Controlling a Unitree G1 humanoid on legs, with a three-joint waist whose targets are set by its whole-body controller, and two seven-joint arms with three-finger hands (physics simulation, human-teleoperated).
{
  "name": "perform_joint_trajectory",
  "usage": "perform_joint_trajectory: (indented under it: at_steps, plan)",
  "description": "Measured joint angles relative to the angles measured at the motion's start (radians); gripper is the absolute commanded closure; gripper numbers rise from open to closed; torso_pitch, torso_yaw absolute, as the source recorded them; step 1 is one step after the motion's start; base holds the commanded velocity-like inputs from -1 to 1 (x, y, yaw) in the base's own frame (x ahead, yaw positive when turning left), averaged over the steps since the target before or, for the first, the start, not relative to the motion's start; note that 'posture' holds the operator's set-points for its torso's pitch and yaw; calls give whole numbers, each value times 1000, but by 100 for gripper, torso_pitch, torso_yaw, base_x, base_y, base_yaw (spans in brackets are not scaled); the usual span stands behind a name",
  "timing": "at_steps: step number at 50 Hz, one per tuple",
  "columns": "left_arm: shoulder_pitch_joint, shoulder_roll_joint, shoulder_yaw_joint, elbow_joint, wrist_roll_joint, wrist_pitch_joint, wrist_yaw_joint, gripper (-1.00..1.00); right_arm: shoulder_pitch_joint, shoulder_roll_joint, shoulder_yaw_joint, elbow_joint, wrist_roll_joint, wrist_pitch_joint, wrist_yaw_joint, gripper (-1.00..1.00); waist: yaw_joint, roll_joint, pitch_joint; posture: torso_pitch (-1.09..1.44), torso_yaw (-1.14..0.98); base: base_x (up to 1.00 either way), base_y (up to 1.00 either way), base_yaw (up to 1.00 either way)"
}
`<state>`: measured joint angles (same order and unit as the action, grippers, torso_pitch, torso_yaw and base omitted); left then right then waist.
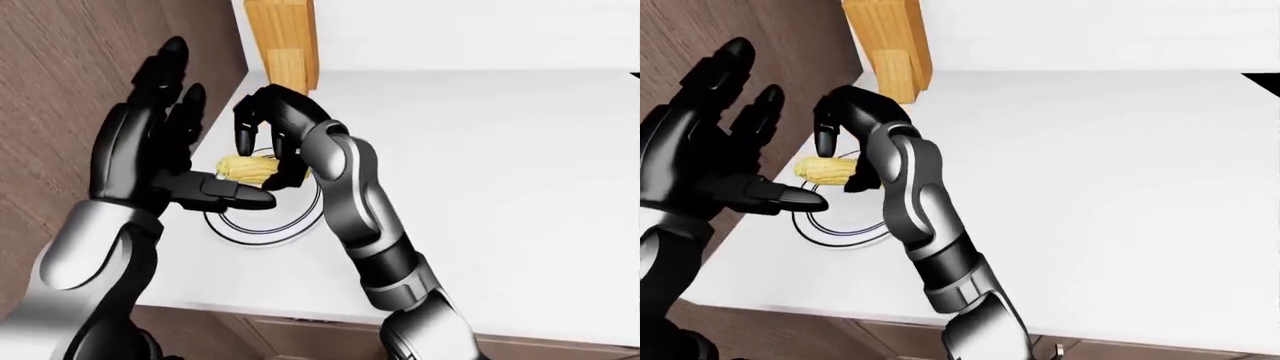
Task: Pick the corn from the oven and place it on the plate on the counter.
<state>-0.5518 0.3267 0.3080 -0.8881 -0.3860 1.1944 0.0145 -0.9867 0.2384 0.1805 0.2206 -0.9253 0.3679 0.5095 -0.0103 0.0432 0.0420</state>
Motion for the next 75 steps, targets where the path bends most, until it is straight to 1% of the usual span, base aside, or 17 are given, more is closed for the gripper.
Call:
perform_joint_trajectory:
  at_steps: [2,4,5,7,9,10,14,19,27,32,38,44,53,60,66,70,75]
  plan:
    - [0,1,-7,-1,-6,-3,5,-100,4,2,0,3,-5,-6,-1,60,-1,-1,-3,0,0,0,0,0]
    - [-1,3,-7,-3,-13,-2,9,-100,8,5,3,-4,-9,-11,3,56,-1,-1,-5,0,0,0,0,0]
    - [-1,3,-6,-4,-16,-1,10,-100,10,7,5,-8,-11,-14,5,47,-1,-2,-7,0,0,0,0,0]
    - [-3,6,-3,-5,-21,1,14,-100,16,10,10,-16,-16,-19,9,18,-2,-2,-9,0,0,0,0,0]
    - [-7,8,1,-6,-26,3,19,-100,21,15,13,-17,-19,-25,10,1,-2,-2,-11,0,0,0,0,0]
    - [-7,9,1,-6,-28,2,21,-100,24,17,15,-18,-21,-26,11,-12,-2,-2,-12,0,0,0,0,0]
    - [-5,13,2,-6,-37,1,26,-100,30,24,20,-27,-33,-28,22,-15,-2,-4,-15,0,0,0,0,0]
    - [-7,20,8,-9,-52,6,33,-100,43,27,29,-48,-55,-35,55,-4,-1,-7,-19,0,0,0,0,0]
    - [-12,22,1,-8,-61,8,45,-100,39,13,8,-109,-77,-19,125,3,0,-10,-12,0,0,0,0,0]
    - [-11,20,-10,-9,-61,5,52,-100,34,-14,-14,-160,-76,-7,165,11,4,-10,-7,0,0,0,0,0]
    - [-14,18,-17,-5,-54,6,53,-100,27,-70,-41,-222,-61,19,215,7,7,-16,0,0,0,0,0,0]
    - [-21,11,-31,-9,-41,12,55,-100,13,-159,-83,-321,-33,59,279,7,14,-25,5,0,0,0,0,0]
    - [-78,5,-42,-21,-32,61,64,-100,-55,-362,-188,-448,43,163,370,7,12,-22,15,0,0,0,0,0]
    - [-161,1,-44,-45,-45,136,80,-100,-98,-533,-264,-526,114,244,435,7,7,-16,20,0,0,0,0,0]
    - [-192,7,21,-74,-81,194,85,-100,-78,-659,-312,-622,156,298,473,7,0,-16,23,0,0,0,0,0]
    - [-204,31,108,-95,-128,229,85,-100,-62,-726,-336,-676,183,329,508,7,-2,-15,30,0,0,0,0,0]
    - [-224,76,228,-104,-217,272,109,-100,-44,-833,-403,-715,237,361,521,7,-3,-19,33,0,0,0,0,0]
